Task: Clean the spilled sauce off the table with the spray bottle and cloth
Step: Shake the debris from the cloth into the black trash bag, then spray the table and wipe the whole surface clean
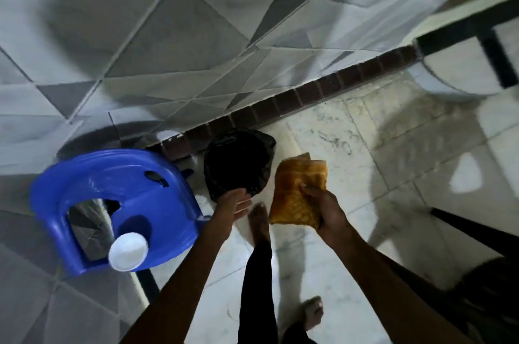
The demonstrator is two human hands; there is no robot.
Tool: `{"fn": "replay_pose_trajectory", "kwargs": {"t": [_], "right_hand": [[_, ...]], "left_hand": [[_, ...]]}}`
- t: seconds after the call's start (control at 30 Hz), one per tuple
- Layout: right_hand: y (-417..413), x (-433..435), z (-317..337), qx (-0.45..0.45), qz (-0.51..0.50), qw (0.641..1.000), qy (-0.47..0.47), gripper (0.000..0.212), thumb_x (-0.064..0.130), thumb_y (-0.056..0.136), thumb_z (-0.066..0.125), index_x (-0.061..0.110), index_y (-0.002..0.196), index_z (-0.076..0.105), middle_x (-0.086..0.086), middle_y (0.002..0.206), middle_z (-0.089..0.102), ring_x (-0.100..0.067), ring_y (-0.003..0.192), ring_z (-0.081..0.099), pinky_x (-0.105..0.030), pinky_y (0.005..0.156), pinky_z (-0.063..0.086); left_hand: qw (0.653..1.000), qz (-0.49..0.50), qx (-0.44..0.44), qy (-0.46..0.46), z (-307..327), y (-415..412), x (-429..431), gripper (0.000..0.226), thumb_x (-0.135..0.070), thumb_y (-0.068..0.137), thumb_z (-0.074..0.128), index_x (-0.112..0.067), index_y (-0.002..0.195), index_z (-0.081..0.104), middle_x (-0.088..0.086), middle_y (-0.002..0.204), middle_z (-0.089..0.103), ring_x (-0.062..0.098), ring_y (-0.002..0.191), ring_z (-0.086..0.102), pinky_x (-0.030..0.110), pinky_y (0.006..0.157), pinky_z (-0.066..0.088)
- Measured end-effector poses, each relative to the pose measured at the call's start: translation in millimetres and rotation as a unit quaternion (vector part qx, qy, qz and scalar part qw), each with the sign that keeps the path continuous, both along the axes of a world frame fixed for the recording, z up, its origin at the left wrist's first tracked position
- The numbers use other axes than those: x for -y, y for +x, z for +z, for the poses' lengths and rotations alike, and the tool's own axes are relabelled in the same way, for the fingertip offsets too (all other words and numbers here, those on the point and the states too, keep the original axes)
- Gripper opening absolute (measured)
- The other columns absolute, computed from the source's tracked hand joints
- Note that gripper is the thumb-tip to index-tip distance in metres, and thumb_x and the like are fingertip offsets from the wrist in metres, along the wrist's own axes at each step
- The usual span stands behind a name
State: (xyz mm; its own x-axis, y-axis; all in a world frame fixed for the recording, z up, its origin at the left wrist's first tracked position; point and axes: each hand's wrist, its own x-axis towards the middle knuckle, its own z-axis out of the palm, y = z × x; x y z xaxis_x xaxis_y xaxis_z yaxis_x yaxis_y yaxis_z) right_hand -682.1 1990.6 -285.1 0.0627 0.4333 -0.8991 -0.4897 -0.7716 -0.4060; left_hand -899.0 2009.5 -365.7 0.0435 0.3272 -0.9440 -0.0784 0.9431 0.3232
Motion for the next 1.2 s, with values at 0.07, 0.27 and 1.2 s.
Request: {"fn": "replay_pose_trajectory", "kwargs": {"t": [0.07, 0.27, 1.2], "right_hand": [[14, 28, 58, -0.025, -0.034, 0.999, 0.013, 0.046, 0.016, 0.082, 0.071, 0.006, 0.126, 0.063, -0.021, 0.119, 0.071, -0.035, 0.101, 0.072, -0.046, 0.081, 0.062], [57, 147, 189, -0.044, -0.116, 0.989, 0.080, 0.036, 0.016, 0.097, 0.053, 0.005, 0.131, 0.060, -0.021, 0.125, 0.068, -0.038, 0.113, 0.067, -0.052, 0.091, 0.057], [175, 871, 339, 0.271, -0.562, 0.779, 0.059, 0.031, 0.020, 0.096, 0.065, 0.024, 0.126, 0.060, -0.003, 0.114, 0.074, -0.023, 0.105, 0.072, -0.046, 0.096, 0.057]], "left_hand": [[0.997, -0.054, 0.045, 0.026, 67, 20, 4, 0.033, -0.027, 0.101, 0.048, -0.006, 0.125, 0.060, 0.011, 0.119, 0.068, 0.025, 0.103, 0.067, 0.043, 0.100, 0.049], [0.962, -0.234, 0.131, 0.054, 224, 97, 58, 0.041, -0.050, 0.099, 0.045, -0.018, 0.112, 0.068, 0.002, 0.105, 0.075, 0.020, 0.097, 0.072, 0.034, 0.077, 0.058], [0.625, -0.709, 0.259, 0.200, 426, 427, 691, 0.018, -0.023, 0.094, 0.063, -0.009, 0.106, 0.066, 0.003, 0.092, 0.071, 0.014, 0.083, 0.066, 0.029, 0.070, 0.055]]}}
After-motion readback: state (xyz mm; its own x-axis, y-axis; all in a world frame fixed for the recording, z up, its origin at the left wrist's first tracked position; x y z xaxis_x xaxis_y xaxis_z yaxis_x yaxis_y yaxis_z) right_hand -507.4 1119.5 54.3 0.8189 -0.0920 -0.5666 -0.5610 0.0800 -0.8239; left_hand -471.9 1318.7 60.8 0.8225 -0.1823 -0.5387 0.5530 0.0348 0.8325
